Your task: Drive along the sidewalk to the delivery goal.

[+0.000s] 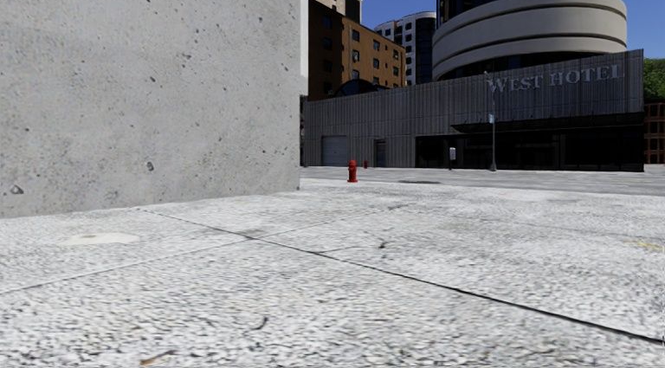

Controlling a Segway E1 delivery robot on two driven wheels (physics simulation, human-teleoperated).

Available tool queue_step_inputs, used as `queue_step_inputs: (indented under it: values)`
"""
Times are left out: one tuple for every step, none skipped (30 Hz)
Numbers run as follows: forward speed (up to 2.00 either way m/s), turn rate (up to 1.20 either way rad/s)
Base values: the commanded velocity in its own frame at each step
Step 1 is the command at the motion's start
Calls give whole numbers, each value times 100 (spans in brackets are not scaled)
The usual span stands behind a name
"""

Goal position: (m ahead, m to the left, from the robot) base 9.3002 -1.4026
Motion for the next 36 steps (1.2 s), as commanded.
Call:
queue_step_inputs:
  values:
    - [200, -14]
    - [200, -14]
    - [200, -16]
    - [200, -19]
    - [200, -20]
    - [200, -20]
    - [200, -21]
    - [200, -21]
    - [200, -21]
    - [200, -21]
    - [200, -21]
    - [200, -21]
    - [200, -21]
    - [200, -21]
    - [200, -21]
    - [200, -21]
    - [200, -22]
    - [200, -23]
    - [200, -23]
    - [200, -23]
    - [200, -23]
    - [200, -23]
    - [200, -23]
    - [200, -23]
    - [200, -23]
    - [200, -24]
    - [200, -24]
    - [200, -24]
    - [200, -24]
    - [200, -24]
    - [200, -24]
    - [200, -24]
    - [200, -24]
    - [200, -24]
    - [200, -24]
    - [200, -24]
